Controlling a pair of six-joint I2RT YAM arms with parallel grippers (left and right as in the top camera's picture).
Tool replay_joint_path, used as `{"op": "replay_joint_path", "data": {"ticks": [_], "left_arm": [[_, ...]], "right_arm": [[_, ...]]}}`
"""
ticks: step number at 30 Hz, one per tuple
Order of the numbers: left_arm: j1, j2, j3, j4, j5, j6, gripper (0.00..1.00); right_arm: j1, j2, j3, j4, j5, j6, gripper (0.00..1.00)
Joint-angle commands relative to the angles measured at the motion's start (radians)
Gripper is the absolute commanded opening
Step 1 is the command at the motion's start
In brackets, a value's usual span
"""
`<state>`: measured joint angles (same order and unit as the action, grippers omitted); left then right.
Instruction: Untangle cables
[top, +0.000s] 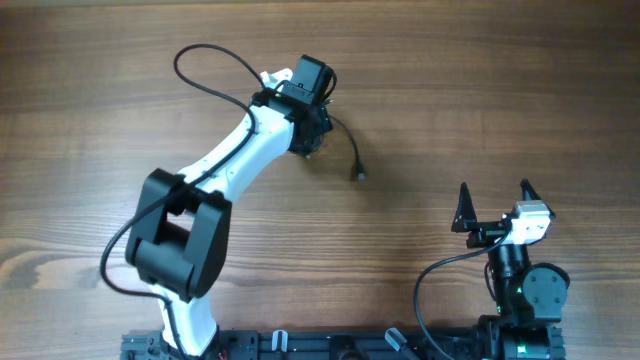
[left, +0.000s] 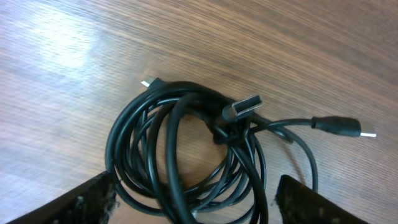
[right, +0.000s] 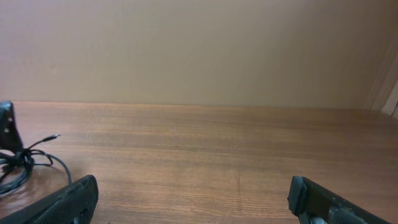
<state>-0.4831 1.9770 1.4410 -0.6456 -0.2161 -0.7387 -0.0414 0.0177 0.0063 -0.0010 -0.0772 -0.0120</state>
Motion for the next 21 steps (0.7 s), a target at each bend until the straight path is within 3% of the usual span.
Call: {"op": "replay_joint_path", "data": {"ticks": [1, 2, 3, 4, 6, 12, 21], "left_arm": [[0.001, 0.017, 0.010, 0.055, 0.014, -0.002, 0.60], [0.001, 0.016, 0.011, 0.064, 0.015, -0.002, 0.48], [0.001, 0.014, 0.011, 0.066, 0.015, -0.002, 0.27], [0.001, 0.014, 0.011, 0.066, 0.018, -0.002, 0.16], [0.001, 0.008, 0.011, 0.056, 0.026, -0.002, 0.08], [0.001, -0.079, 0.011, 0.029, 0.089, -0.002, 0.04], [0.001, -0.400, 0.011, 0.066, 0.280, -0.003, 0.04]], "right_arm": [[-0.004, -0.004, -0.001, 0.002, 0.010, 0.014, 1.00], [-0.004, -0.004, -0.001, 0.002, 0.010, 0.013, 1.00], [-0.004, -0.004, -0.001, 0.002, 0.010, 0.014, 1.00], [-0.004, -0.004, -0.001, 0.002, 0.010, 0.014, 1.00], [-0.004, -0.004, -0.001, 0.002, 0.010, 0.014, 1.00], [-0.004, -0.004, -0.001, 0.002, 0.010, 0.014, 1.00], [-0.004, -0.004, -0.001, 0.002, 0.010, 0.014, 1.00]]}}
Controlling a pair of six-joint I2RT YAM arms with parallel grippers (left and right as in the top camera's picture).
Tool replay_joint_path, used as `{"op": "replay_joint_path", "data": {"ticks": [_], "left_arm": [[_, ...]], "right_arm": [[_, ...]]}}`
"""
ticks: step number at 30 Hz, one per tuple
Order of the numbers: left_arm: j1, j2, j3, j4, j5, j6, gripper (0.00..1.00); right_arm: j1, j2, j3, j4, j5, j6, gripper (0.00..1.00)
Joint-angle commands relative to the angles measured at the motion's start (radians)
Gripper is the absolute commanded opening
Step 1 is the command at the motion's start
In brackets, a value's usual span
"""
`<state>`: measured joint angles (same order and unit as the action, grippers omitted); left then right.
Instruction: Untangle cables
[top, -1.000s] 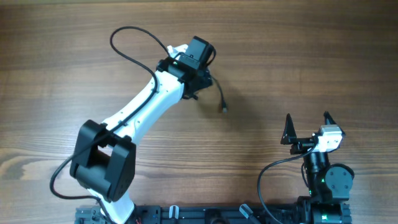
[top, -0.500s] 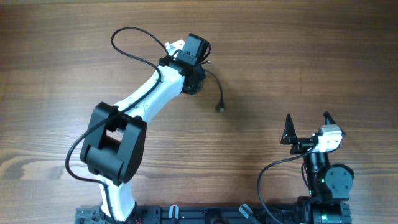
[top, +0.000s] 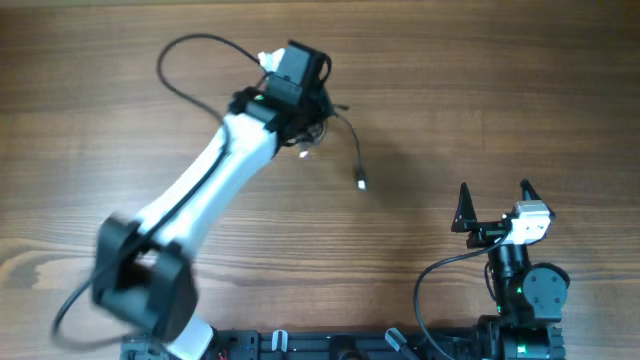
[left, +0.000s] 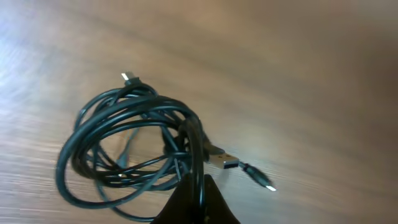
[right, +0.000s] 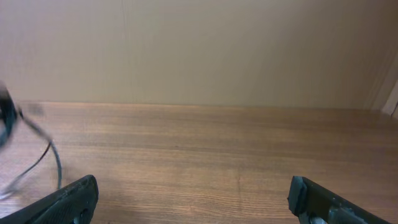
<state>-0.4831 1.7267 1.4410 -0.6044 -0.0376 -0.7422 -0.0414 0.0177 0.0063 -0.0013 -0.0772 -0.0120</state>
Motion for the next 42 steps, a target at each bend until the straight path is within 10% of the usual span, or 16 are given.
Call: {"op": "replay_joint_path", "data": {"ticks": [1, 18, 32, 42], "left_arm": [[0.001, -0.180, 0.011, 0.031, 0.113, 0.001, 0.04], [0.001, -0.179, 0.010, -0.153, 0.137, 0.002, 0.04], [0.067, -0.258, 0.013, 0.048, 0.734, -0.182, 0.04], [0.079, -0.254, 0.012, -0.227, 0.089, -0.126, 0.04]], "right_arm": [[-0.004, -0.004, -0.001, 0.002, 0.010, 0.013, 1.00], [-0.004, -0.004, -0.001, 0.002, 0.010, 0.013, 1.00], [-0.004, -0.004, -0.001, 0.002, 0.010, 0.013, 1.00], [-0.004, -0.004, -0.001, 0.002, 0.010, 0.014, 1.00]]}}
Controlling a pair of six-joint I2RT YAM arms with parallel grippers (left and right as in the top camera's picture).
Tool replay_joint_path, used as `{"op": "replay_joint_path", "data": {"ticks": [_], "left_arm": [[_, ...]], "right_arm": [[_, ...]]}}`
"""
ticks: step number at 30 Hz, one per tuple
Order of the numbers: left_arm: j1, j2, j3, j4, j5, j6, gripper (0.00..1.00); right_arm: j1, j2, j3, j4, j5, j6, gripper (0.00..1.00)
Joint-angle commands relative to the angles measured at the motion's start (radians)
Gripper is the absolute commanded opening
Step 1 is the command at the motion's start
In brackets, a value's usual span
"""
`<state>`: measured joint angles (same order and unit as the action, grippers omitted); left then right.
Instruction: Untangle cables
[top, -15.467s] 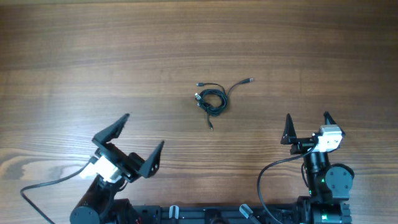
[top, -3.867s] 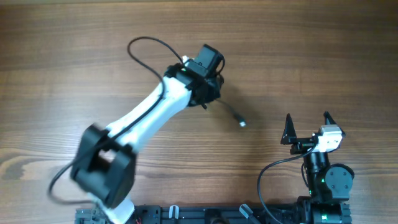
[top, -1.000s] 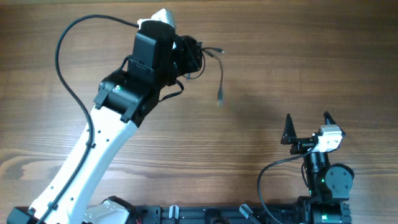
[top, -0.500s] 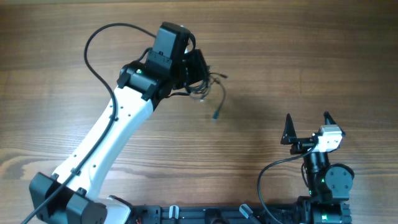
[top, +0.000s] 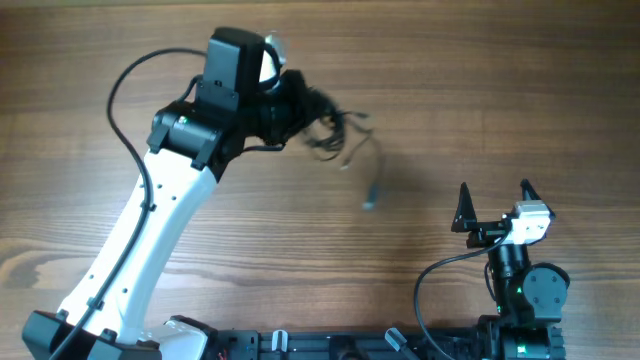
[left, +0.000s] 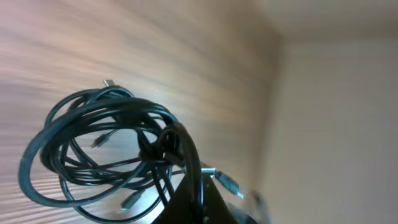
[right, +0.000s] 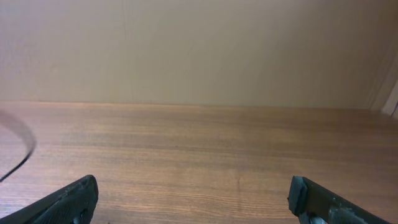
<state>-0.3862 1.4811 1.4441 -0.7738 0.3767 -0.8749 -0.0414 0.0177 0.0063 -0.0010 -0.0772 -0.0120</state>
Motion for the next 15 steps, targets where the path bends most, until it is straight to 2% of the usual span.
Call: {"op": "replay_joint_path", "data": {"ticks": [1, 3, 5, 7, 10, 12, 13, 15], "left_arm": [[-0.022, -0.008, 0.009, -0.063, -0.323, 0.007, 0.04], [-0.021, -0.015, 0.009, -0.050, -0.220, 0.007, 0.04], [0.000, -0.025, 0.010, 0.014, 0.003, 0.006, 0.04], [0.034, -0.028, 0.010, 0.146, 0.313, -0.005, 0.04], [0.076, -0.028, 0.009, 0.384, 0.620, -0.054, 0.04], [0.089, -0.028, 0.009, 0.426, 0.616, -0.040, 0.04], [0.093, -0.028, 0.009, 0.406, 0.570, 0.000, 0.04], [0.090, -0.026, 0.009, 0.275, 0.388, 0.061, 0.04]], "right_arm": [[-0.004, -0.004, -0.001, 0.002, 0.010, 0.014, 1.00], [-0.004, -0.004, -0.001, 0.002, 0.010, 0.014, 1.00], [-0.004, -0.004, -0.001, 0.002, 0.010, 0.014, 1.00], [-0.004, -0.004, -0.001, 0.002, 0.010, 0.014, 1.00], [-0.004, -0.004, -0.001, 0.002, 0.010, 0.013, 1.00], [-0.004, -0.004, -0.001, 0.002, 0.010, 0.014, 1.00], [-0.004, -0.004, -0.001, 0.002, 0.010, 0.014, 1.00], [-0.004, -0.004, -0.001, 0.002, 0.010, 0.014, 1.00]]}}
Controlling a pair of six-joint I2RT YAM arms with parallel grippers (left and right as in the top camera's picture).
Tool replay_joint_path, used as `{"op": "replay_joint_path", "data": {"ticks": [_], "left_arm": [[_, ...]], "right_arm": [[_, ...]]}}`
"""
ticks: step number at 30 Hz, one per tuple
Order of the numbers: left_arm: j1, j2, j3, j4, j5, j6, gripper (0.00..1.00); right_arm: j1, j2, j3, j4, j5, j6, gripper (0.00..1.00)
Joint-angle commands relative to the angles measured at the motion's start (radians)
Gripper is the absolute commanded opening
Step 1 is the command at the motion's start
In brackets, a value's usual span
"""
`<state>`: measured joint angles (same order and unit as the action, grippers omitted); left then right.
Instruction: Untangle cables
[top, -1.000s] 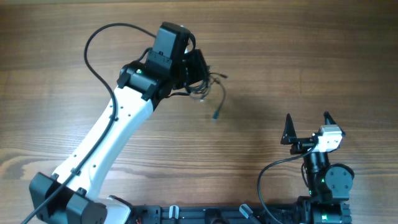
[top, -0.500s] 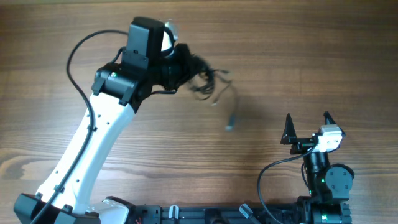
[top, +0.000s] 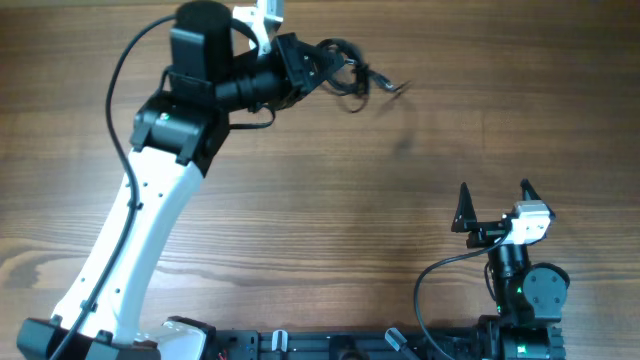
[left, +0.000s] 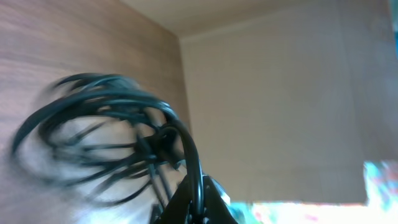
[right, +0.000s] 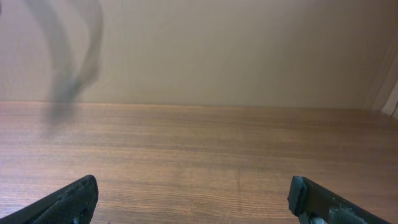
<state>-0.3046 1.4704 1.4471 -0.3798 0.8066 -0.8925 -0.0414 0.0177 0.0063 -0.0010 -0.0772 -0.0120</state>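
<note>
A tangled bundle of black cables (top: 338, 62) hangs in the air near the table's far edge, one loose plug end (top: 398, 88) sticking out to the right. My left gripper (top: 303, 68) is shut on a strand of it. In the left wrist view the cable coil (left: 106, 137) is blurred, and my left gripper (left: 198, 198) pinches one strand. My right gripper (top: 494, 203) stands open near the front right, nothing between its fingers (right: 68, 202). A blurred cable strand (right: 74, 68) shows at the upper left of the right wrist view.
The wooden table (top: 420, 140) spreads under both arms. A beige wall (right: 249, 50) stands behind the table's far edge. The left arm (top: 150, 200) reaches diagonally from the front left.
My left gripper, still shut on the cable bundle, has moved higher and farther back, tilting up toward the wall. The dangling plug end now sticks out to the right. The right arm is unchanged.
My left gripper stood open over the cable bundle lying on the table. Then it was shut on a strand, with the bundle coming off the wood. Later the bundle hung in the air, and now it is higher still near the far edge.
</note>
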Motion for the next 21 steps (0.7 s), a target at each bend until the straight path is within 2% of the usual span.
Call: {"op": "replay_joint_path", "data": {"ticks": [1, 3, 5, 6, 10, 12, 15, 17, 19, 21], "left_arm": [[0.002, -0.014, 0.006, -0.211, -0.193, 0.081, 0.04], [-0.022, -0.008, 0.006, -0.388, -0.531, 0.072, 0.04], [-0.052, 0.006, 0.006, -0.485, -0.717, 0.070, 0.04], [-0.061, 0.011, 0.006, -0.503, -0.735, 0.070, 0.04], [-0.078, 0.014, 0.006, -0.494, -0.618, 0.070, 0.04], [-0.075, 0.009, 0.006, -0.443, -0.439, 0.070, 0.04], [-0.074, 0.009, 0.006, -0.285, -0.071, 0.070, 0.04], [-0.074, 0.009, 0.006, -0.177, 0.058, 0.070, 0.04], [-0.074, 0.009, 0.006, -0.139, 0.047, 0.090, 0.04], [-0.074, 0.010, 0.006, -0.182, -0.086, 0.142, 0.04]], "right_arm": [[-0.004, -0.004, -0.001, 0.002, 0.010, 0.014, 1.00], [-0.004, -0.004, -0.001, 0.002, 0.010, 0.014, 1.00], [-0.004, -0.004, -0.001, 0.002, 0.010, 0.014, 1.00], [-0.004, -0.004, -0.001, 0.002, 0.010, 0.014, 1.00], [-0.004, -0.004, -0.001, 0.002, 0.010, 0.013, 1.00], [-0.004, -0.004, -0.001, 0.002, 0.010, 0.014, 1.00], [-0.004, -0.004, -0.001, 0.002, 0.010, 0.014, 1.00], [-0.004, -0.004, -0.001, 0.002, 0.010, 0.014, 1.00], [-0.004, -0.004, -0.001, 0.002, 0.010, 0.014, 1.00], [-0.004, -0.004, -0.001, 0.002, 0.010, 0.014, 1.00]]}}
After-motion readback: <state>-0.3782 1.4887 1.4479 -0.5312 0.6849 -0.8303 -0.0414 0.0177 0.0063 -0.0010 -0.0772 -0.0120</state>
